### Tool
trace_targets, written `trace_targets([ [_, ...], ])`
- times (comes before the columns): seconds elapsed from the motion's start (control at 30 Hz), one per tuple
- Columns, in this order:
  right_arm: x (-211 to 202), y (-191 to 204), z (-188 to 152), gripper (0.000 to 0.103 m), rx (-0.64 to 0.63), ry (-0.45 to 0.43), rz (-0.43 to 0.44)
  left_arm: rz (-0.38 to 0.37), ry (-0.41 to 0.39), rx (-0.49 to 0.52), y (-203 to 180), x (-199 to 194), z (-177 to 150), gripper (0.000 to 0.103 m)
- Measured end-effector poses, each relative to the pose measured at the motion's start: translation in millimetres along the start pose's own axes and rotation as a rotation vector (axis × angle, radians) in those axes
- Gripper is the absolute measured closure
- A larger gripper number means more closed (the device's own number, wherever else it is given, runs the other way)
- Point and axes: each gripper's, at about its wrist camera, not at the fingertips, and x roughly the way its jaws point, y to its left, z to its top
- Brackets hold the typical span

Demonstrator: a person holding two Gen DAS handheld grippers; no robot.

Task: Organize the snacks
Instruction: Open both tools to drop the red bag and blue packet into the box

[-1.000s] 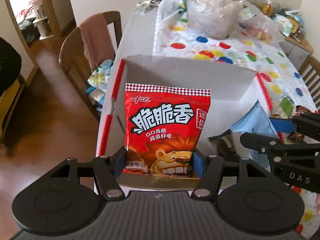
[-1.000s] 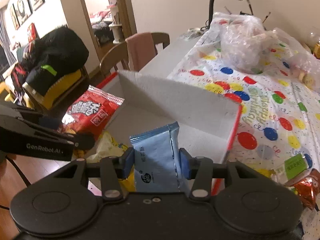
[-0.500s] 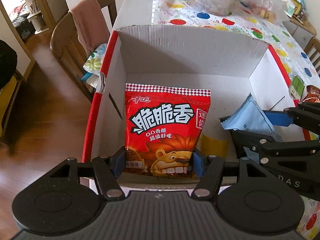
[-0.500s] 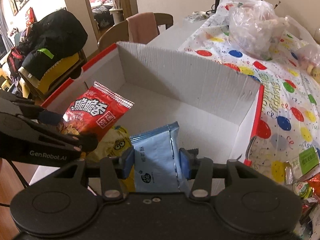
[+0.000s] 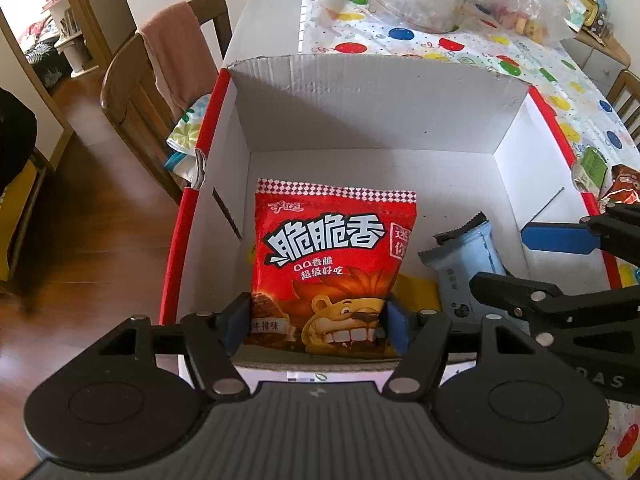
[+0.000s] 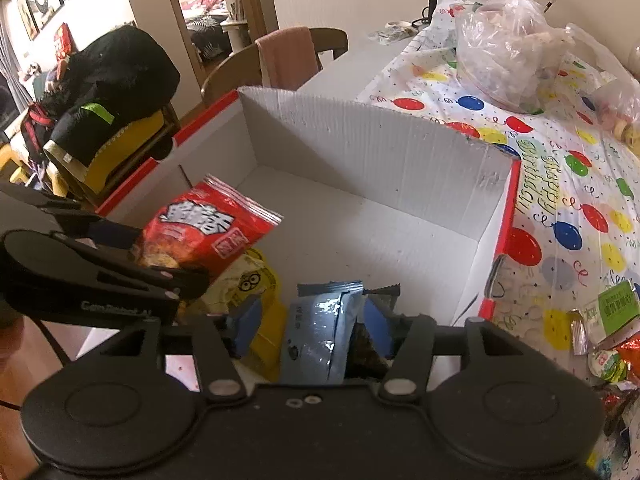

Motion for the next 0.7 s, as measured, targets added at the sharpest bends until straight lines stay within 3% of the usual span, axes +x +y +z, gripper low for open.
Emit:
trace_targets([
  [0.13,-15,-1,-2,0.039,0.012,-0.023,0.021,-0.025,-0.029,0.007,-2,-12,-1,0.032],
  [0.27,-32,-3,-3,0.026,0.024,-0.062,0.034,-0.059,-0.070,0.014,-6,-26,-2,0.030],
  [0.5,-59,-16,-6,0.015,0.056,-0.120,0.028,-0.089,-0.130,0.025,-20,-50,-1,0.028],
  [0.63,-77,-30,-10,0.014,0.082,-0.155,0.028,-0.106,-0.168,0.033,-34,-63,2,0.024],
  [0.7,-87,-37,-14,0.005,0.094,-0.173,0.024,-0.121,-0.182,0.037,-42,-68,5,0.024],
])
